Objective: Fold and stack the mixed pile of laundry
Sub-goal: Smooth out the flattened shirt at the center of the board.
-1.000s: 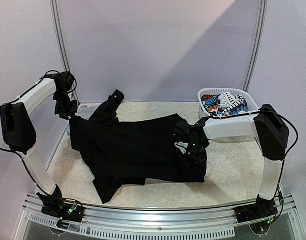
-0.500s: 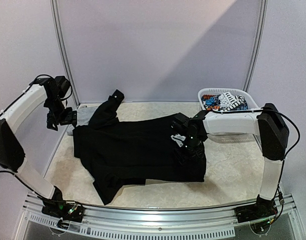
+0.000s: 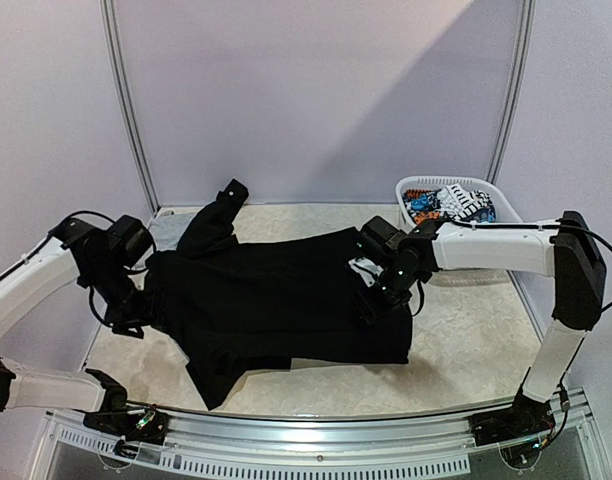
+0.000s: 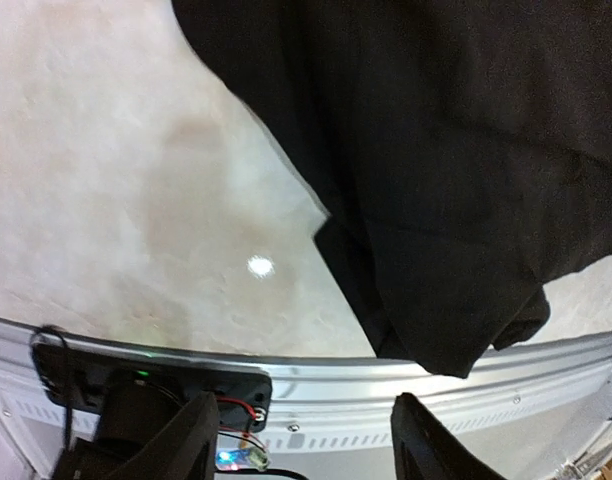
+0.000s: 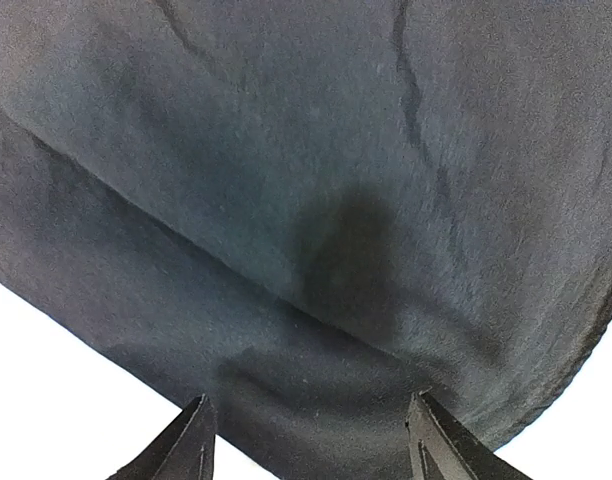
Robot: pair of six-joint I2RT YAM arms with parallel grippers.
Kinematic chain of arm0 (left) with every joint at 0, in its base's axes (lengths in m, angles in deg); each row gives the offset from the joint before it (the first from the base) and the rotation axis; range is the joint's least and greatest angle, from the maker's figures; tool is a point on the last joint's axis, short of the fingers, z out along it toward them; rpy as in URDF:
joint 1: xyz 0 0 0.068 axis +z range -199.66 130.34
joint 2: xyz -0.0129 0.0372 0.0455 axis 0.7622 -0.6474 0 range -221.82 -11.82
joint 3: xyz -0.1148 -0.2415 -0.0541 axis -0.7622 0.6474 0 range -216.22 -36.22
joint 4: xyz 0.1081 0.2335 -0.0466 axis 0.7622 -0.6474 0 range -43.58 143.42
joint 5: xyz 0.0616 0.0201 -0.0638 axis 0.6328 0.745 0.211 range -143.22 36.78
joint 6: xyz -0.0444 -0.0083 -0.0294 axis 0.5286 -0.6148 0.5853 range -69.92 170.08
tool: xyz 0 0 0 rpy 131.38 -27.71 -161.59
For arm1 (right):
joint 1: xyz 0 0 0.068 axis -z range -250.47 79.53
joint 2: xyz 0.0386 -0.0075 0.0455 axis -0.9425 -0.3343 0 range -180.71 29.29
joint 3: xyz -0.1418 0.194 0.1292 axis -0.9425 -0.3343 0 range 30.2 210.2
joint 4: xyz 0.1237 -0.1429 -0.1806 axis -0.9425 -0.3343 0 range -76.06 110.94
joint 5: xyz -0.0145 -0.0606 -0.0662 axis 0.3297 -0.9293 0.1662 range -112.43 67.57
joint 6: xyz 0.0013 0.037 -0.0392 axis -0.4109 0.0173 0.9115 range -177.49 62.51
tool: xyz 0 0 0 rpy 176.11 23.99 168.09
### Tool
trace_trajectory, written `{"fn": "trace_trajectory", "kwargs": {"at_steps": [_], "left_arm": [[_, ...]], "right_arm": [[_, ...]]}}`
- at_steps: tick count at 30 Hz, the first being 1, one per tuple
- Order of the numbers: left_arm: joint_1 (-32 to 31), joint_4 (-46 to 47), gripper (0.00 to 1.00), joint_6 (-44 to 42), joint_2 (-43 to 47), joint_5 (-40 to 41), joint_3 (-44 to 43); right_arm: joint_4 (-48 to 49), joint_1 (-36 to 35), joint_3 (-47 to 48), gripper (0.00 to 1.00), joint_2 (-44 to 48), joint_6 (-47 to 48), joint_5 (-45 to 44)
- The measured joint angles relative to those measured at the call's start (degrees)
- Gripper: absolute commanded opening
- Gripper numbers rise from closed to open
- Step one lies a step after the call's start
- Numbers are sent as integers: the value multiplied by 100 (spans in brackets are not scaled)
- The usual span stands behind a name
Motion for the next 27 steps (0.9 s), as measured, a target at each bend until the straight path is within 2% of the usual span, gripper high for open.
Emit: {"fn": "trace_trajectory", "kwargs": {"at_steps": [6, 12, 20, 27], "left_arm": [[-667, 358, 46, 533, 313, -763, 1182], [-1016, 1333, 46, 970, 363, -1071, 2103], [-1091, 2610, 42, 1434, 197, -903, 2608], [-1095, 2896, 39, 1598, -212, -481, 2597]], "right_arm": [[57, 0, -153, 66, 2, -13, 33], [92, 0, -323, 66, 103, -76, 22], [87, 0, -538, 65, 413, -127, -76], [66, 0, -708, 65, 623, -166, -136]]}}
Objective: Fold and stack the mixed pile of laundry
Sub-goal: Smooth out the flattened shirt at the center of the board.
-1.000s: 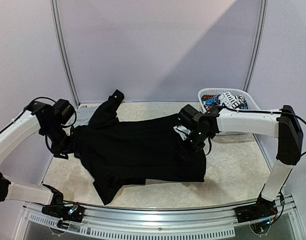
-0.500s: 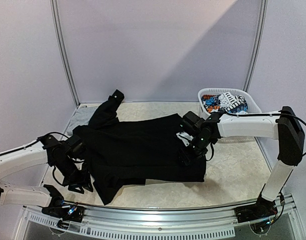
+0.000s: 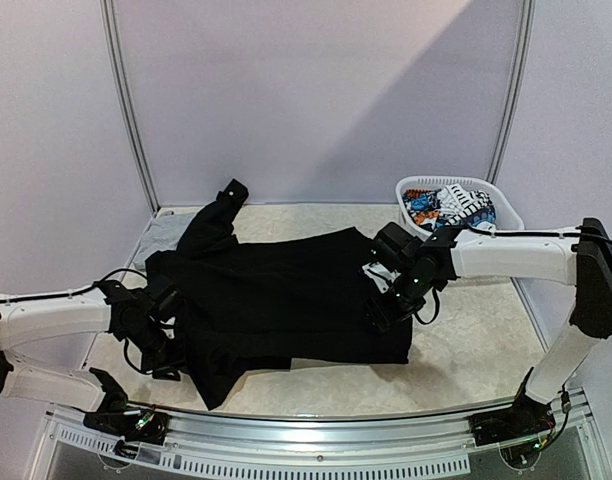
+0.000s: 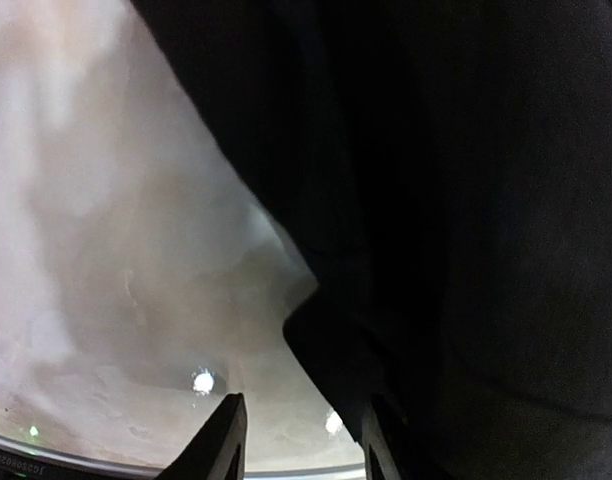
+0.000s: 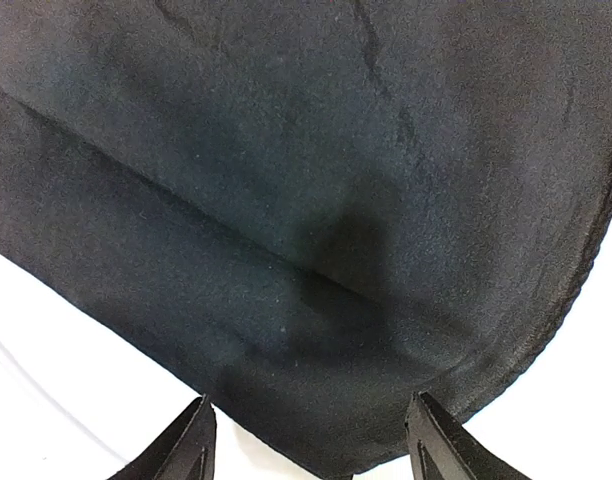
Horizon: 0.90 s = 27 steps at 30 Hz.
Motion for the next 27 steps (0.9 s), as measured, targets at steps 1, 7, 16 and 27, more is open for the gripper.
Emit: {"fn": "trace_trajectory", "kwargs": {"at_steps": [1, 7, 16, 27], "left_arm": [[0, 37, 39, 13, -61, 35, -2], [0, 337, 30, 66, -417, 127, -66], [-24, 586, 0, 39, -848, 195, -275], [-175, -2006, 0, -175, 833, 748, -2006]], "right_arm": [[0, 0, 0, 65, 20, -2, -4], [-2, 0, 0, 65, 42, -22, -9], [-44, 0, -4, 65, 76, -17, -13], [-20, 0, -2, 65, 76, 28, -240]]}}
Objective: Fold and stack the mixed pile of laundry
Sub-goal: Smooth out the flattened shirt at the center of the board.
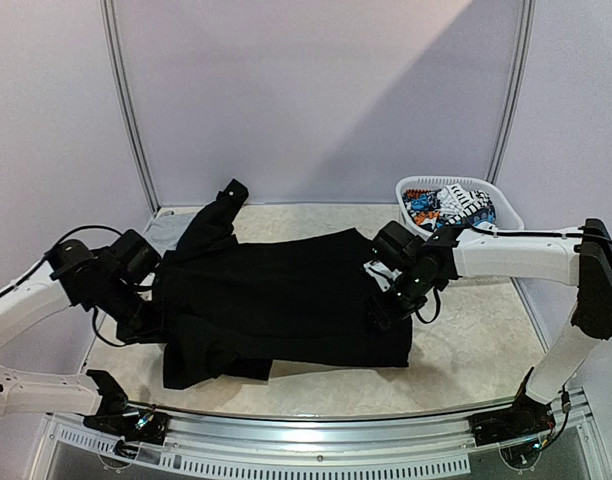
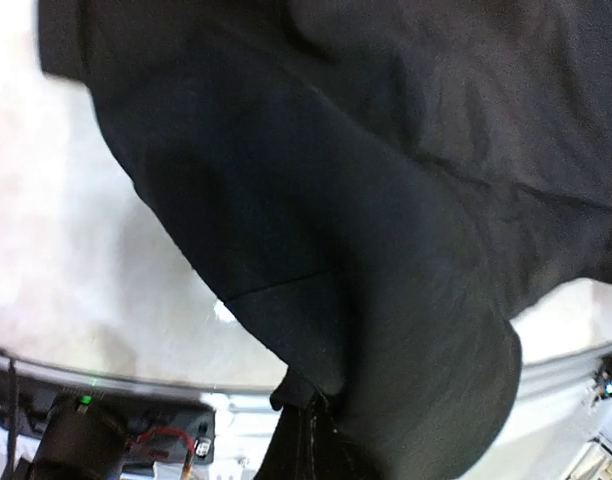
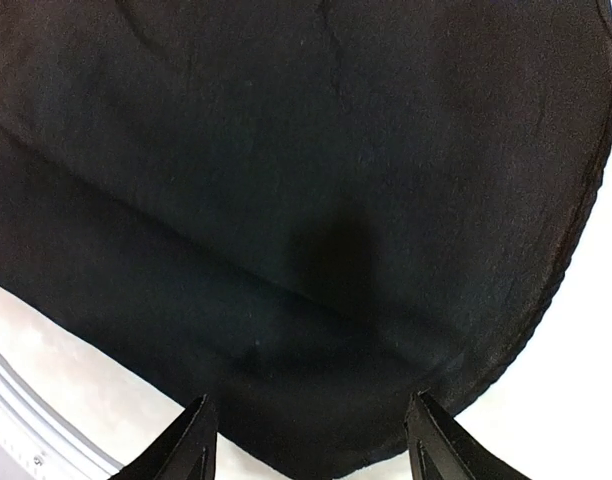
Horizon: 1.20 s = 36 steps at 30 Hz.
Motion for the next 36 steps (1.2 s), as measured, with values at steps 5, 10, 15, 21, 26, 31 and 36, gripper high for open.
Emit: {"fn": "trace_trajectory", "kwargs": {"at_steps": [5, 10, 15, 21, 26, 31, 36], "left_arm": [[-9, -627, 0, 315, 752, -396, 26], [-15, -894, 0, 645, 1080, -1045, 26], [-28, -938, 0, 719, 1097, -1545, -442], [-76, -955, 13, 1019, 1283, -2415, -494], [-92, -1036, 6, 1084, 879, -2564, -603], [-92, -977, 40, 1067, 358, -2184, -789], [-101, -1005, 73, 951, 212, -1676, -789]], "right_arm": [[68, 0, 81, 65, -116, 15, 0], [151, 0, 149, 65, -334, 22, -4], [155, 0, 146, 65, -345, 17, -55], [212, 0, 83, 65, -345, -50, -125], [251, 0, 57, 65, -345, -140, -111], [299, 0, -317, 66, -293, -221, -170], [111, 0, -570, 66, -33, -323, -289]]}}
